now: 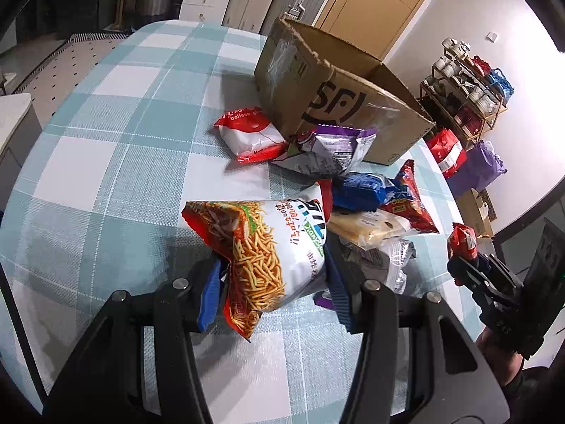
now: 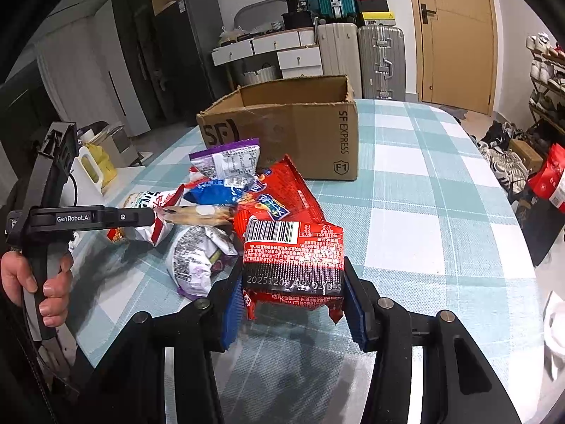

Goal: Organize snacks

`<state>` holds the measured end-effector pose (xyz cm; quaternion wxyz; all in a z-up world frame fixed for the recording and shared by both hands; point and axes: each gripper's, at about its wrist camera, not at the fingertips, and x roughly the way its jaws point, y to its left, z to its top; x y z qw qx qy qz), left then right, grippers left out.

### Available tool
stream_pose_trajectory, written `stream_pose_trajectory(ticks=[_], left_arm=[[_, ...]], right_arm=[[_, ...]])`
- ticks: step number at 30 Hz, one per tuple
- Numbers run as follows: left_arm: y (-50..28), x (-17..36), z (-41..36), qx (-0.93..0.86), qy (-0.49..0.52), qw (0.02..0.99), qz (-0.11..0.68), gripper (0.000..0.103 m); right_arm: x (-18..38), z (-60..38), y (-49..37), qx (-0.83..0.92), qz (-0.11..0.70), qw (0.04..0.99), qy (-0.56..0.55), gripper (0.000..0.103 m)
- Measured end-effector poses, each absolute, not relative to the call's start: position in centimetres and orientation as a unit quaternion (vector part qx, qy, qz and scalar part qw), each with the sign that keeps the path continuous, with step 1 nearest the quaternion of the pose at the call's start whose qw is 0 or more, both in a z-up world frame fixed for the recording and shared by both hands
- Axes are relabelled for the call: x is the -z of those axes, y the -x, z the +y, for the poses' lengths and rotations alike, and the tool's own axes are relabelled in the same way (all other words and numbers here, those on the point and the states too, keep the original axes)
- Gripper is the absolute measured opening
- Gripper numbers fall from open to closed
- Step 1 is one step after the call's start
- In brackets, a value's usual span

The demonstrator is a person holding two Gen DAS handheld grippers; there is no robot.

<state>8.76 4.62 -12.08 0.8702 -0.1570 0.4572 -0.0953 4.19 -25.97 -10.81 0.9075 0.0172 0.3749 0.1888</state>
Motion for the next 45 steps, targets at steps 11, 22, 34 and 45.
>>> stream_pose_trajectory(ticks=[11,22,34,45], left_arm=[[-6.2,8.7,4.6,0.098,0.146,0.891,0.418,0.049],[-5.8,3.9,4.2,0.104,0.113,0.912,0.38,0.049],[-8.5,0.1,2.1,0.127,0.083,0.919,0.364,0.049],[-15.1,-2.6,-0.2,0.147,0.065,0.917,0.364,0.049]], right_arm=[[9.0,-25.2,-3.5,-0.213,0.362,0.907,-0.029,0.049],[6.2,-24.6,-3.9,-0.233,0.335,0.912,-0.036,0.049],[1.8,-23.2,-6.7,-0.261,0.298,0.918,-0.021,0.049],[-0.5,-22.7,-11.6,-0.276,0.294,0.915,-0.018,0.049]])
